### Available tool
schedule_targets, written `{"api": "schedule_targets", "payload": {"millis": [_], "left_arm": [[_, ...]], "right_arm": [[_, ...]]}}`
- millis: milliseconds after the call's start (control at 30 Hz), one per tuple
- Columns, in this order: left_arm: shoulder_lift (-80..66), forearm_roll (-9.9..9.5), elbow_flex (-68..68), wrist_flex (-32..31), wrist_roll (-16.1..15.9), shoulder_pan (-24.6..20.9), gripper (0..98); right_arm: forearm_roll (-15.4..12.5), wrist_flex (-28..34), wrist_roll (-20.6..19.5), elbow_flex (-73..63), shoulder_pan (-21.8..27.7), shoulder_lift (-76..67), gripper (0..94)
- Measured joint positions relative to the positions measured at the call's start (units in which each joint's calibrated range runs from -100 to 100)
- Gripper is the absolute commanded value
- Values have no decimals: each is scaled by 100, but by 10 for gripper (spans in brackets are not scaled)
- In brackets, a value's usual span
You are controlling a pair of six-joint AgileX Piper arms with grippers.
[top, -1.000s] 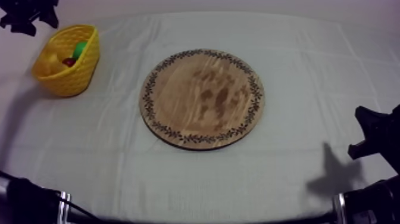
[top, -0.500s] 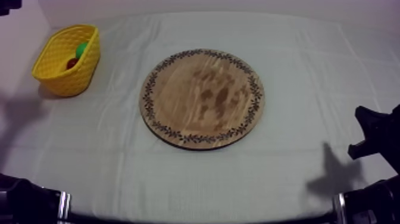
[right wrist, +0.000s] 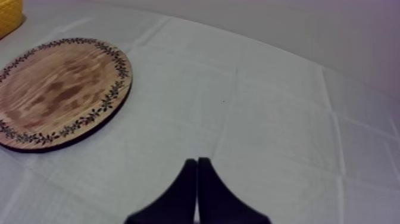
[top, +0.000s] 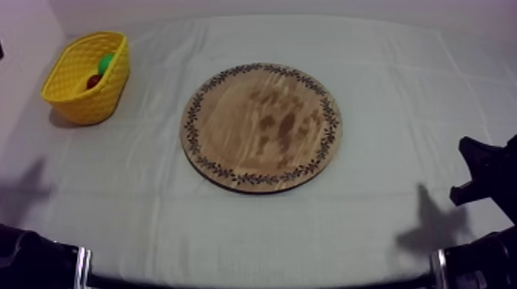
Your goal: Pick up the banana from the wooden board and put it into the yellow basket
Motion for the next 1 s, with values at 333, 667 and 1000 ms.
{"api": "schedule_targets", "payload": {"millis": [333, 667, 1000], "left_arm": [[-1741, -14, 2652, -1381, 77, -60, 0], [-2902, -68, 4250, -1395, 134, -11, 0], [-3588, -109, 5022, -2552, 30, -115, 1]], "right_arm": [[0, 0, 2, 0, 0, 0, 5], [0, -8, 4, 0, 0, 0, 4], [0, -8, 5, 0, 0, 0, 4]]}}
